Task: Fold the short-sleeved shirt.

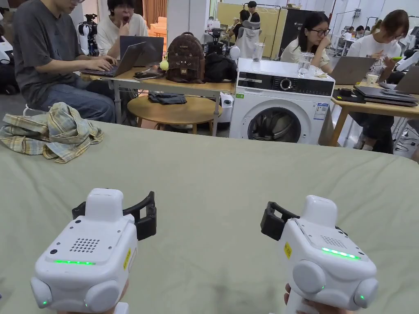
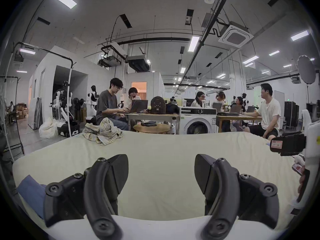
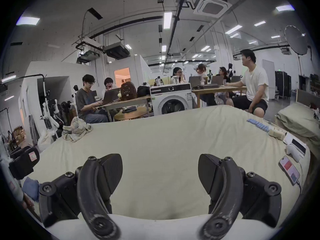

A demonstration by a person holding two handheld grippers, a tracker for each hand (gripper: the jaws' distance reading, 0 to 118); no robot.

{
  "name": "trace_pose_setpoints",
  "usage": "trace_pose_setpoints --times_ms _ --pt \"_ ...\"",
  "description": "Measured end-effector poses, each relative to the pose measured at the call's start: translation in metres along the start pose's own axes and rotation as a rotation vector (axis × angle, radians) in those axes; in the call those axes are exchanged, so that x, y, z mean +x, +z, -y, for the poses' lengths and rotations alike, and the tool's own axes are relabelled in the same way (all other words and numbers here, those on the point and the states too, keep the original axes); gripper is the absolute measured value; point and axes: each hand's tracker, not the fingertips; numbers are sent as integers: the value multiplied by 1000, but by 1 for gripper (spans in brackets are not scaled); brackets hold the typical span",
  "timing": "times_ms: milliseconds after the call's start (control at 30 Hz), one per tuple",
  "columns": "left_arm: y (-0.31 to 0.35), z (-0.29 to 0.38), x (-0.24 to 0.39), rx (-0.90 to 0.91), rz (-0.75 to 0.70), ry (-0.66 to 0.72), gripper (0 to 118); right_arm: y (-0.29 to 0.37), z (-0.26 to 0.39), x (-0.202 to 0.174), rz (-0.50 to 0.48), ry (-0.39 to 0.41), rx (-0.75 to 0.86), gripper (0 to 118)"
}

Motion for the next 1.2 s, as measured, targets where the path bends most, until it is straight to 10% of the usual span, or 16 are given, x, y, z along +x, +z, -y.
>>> trace_pose_setpoints --times_ms 1200 --pt "0 -6 3 -28 -6 -48 79 4 3 -8 38 94 76 91"
